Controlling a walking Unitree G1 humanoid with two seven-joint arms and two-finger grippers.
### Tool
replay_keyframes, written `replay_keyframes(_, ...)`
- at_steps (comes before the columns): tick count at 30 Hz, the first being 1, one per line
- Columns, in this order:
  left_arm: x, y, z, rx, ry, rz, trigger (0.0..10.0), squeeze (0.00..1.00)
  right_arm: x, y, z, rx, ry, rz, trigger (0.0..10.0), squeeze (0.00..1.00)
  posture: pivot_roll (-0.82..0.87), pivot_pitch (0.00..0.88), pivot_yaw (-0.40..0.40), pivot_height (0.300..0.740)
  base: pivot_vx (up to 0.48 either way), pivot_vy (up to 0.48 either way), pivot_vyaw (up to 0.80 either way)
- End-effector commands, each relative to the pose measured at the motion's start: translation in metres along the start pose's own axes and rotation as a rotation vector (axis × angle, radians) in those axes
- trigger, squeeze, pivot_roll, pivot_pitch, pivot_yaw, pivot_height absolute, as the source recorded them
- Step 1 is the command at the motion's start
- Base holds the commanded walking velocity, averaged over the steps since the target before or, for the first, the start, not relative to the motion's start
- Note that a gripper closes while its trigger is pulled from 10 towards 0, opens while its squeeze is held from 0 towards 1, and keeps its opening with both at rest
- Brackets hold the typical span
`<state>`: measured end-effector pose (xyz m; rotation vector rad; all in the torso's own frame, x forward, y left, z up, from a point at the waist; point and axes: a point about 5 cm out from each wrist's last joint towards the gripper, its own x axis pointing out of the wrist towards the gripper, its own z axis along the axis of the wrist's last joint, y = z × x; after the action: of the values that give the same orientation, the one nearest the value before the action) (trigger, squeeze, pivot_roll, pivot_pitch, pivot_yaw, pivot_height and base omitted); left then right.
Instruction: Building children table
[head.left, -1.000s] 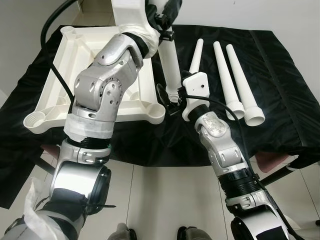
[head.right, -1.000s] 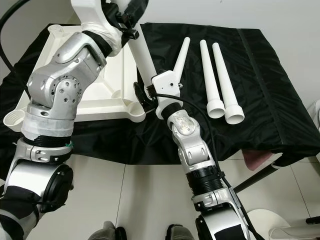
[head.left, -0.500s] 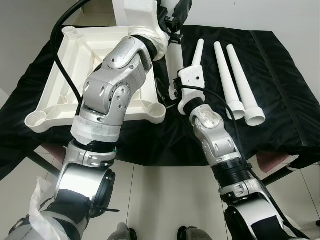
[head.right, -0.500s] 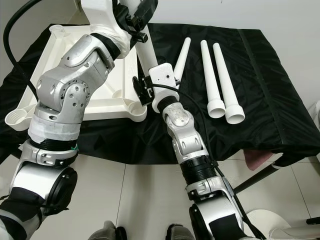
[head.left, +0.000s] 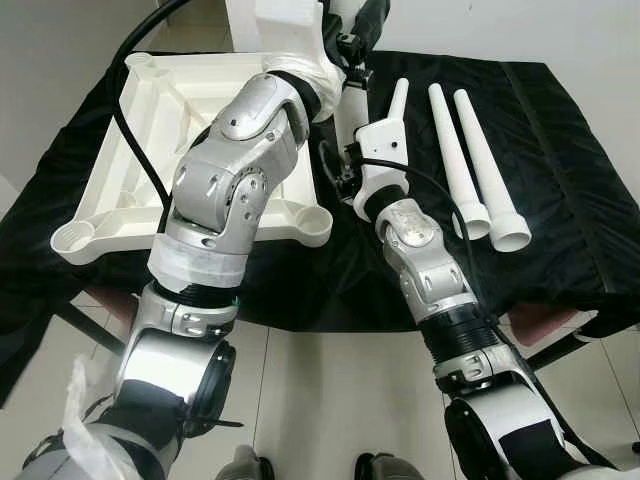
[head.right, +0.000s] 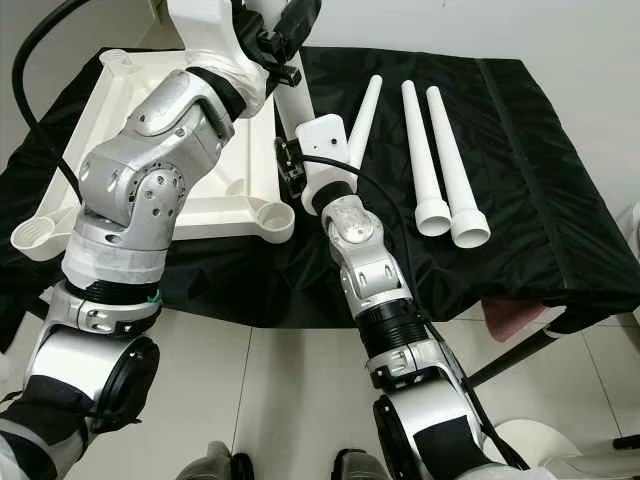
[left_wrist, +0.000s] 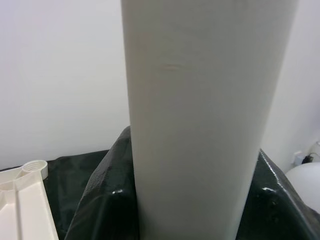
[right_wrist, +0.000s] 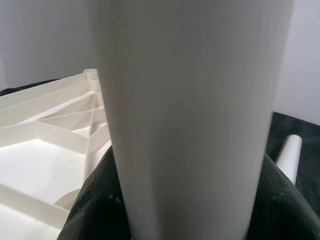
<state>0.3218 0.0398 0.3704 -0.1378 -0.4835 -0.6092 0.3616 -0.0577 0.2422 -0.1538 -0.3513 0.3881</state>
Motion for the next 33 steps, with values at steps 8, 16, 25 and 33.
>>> replay_keyframes(8,-0.001,-0.004,0.010,0.054,-0.046,-0.026,10.0,0.00,0.003,0.002,-0.001,0.061,0.000,-0.011,0.6,0.00,-0.08,0.070,0.056,0.740,0.000,0.000,0.00)
replay_keyframes(16,-0.002,-0.007,0.010,0.031,-0.062,-0.064,10.0,1.00,0.002,0.001,-0.002,0.167,0.010,-0.052,10.0,0.00,-0.08,0.070,0.058,0.740,0.000,0.000,0.00)
replay_keyframes(25,-0.009,-0.006,0.010,0.058,-0.090,-0.071,10.0,0.00,0.001,-0.010,-0.002,0.240,0.015,-0.128,10.0,0.00,-0.09,0.073,0.056,0.740,0.000,0.000,0.00)
replay_keyframes(33,-0.019,0.000,0.006,0.030,-0.077,-0.065,10.0,0.00,-0.004,-0.019,-0.007,0.257,0.031,-0.171,10.0,0.00,-0.09,0.079,0.050,0.740,0.000,0.000,0.00)
